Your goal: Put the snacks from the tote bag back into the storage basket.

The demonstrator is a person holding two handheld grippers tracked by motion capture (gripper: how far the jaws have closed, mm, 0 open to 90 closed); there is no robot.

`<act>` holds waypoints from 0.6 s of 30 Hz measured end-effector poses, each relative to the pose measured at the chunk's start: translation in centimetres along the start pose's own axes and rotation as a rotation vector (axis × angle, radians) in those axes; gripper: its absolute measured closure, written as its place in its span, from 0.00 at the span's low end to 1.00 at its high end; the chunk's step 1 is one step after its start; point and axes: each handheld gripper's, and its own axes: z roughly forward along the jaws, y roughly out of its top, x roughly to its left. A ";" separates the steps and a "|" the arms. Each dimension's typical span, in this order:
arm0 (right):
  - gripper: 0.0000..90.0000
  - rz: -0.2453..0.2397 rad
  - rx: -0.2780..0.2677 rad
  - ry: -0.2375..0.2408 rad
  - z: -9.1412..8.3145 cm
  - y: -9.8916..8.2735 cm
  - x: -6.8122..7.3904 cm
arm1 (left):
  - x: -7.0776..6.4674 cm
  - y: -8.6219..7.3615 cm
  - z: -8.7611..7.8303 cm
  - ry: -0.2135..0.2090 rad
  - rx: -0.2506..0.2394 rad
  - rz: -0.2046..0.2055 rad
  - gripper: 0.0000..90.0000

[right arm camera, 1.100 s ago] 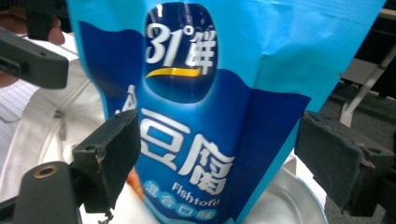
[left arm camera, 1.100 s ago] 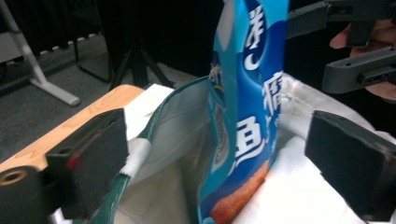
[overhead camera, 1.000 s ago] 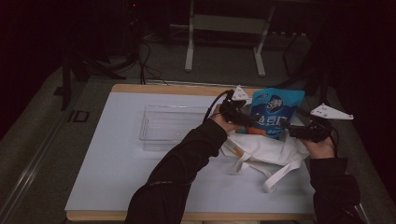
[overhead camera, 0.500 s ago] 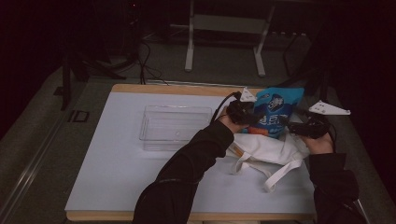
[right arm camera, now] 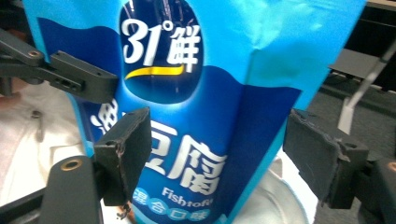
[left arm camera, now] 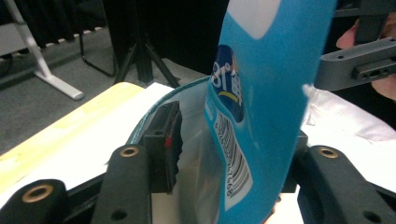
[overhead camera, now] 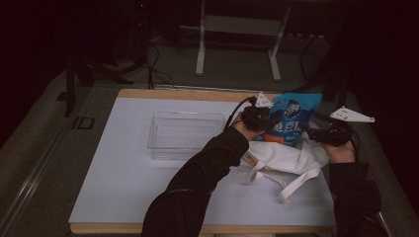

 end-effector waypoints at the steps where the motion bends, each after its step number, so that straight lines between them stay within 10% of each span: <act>1: 0.26 0.000 0.000 0.000 0.0 0.0 0.0 | 0.0 0.0 0.0 0.000 0.000 0.000 0.62; 18: 0.28 0.039 0.029 0.024 2.0 -0.1 -0.7 | -0.1 0.2 0.1 -0.018 0.008 0.008 0.83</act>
